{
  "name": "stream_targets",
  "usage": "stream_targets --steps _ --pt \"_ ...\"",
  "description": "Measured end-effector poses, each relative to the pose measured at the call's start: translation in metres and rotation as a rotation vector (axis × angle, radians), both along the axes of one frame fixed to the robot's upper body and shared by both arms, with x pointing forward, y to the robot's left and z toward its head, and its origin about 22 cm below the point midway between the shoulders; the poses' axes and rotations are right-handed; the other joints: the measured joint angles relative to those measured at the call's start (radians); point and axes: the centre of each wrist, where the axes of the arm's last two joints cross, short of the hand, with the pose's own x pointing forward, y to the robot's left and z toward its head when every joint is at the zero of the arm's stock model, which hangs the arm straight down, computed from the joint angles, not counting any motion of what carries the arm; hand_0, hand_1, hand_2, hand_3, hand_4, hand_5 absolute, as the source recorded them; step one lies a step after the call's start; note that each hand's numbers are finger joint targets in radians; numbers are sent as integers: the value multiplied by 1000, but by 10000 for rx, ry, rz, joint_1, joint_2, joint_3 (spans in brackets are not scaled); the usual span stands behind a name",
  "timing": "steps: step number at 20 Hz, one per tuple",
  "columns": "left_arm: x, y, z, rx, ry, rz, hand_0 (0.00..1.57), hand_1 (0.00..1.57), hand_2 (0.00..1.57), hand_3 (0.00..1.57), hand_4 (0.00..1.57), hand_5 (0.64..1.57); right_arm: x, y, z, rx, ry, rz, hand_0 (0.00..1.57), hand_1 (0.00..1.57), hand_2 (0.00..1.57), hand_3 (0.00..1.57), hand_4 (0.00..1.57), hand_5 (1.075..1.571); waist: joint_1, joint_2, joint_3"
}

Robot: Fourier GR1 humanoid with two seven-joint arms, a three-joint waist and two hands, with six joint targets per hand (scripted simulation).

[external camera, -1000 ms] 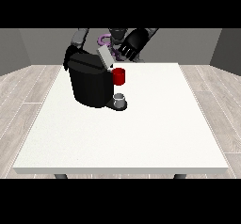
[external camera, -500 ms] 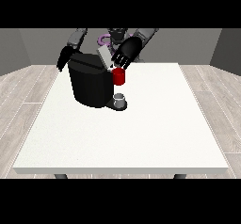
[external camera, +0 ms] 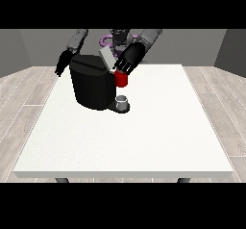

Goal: Insert the coffee pod into the coffee machine and close the lid

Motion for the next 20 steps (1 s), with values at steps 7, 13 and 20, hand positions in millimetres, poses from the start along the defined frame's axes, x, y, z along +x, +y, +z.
stream_targets --steps 7,13,20 --pt "1 -9 6 108 -111 -199 1216 1216 1259 1200 417 1571 4 -3 0 111 -64 -208 0 0 0 0 169 1571 127 75 2" --pt "1 4 14 83 -375 -25 1212 1212 1245 1199 352 1571 2 3 0 69 -76 -49 0 0 0 0 0 1571 -55 156 -3" --pt "1 -1 20 104 -930 17 1269 1269 1275 1176 171 1571 5 2 3 21 -50 -122 0 0 0 0 0 1571 -71 228 -2"
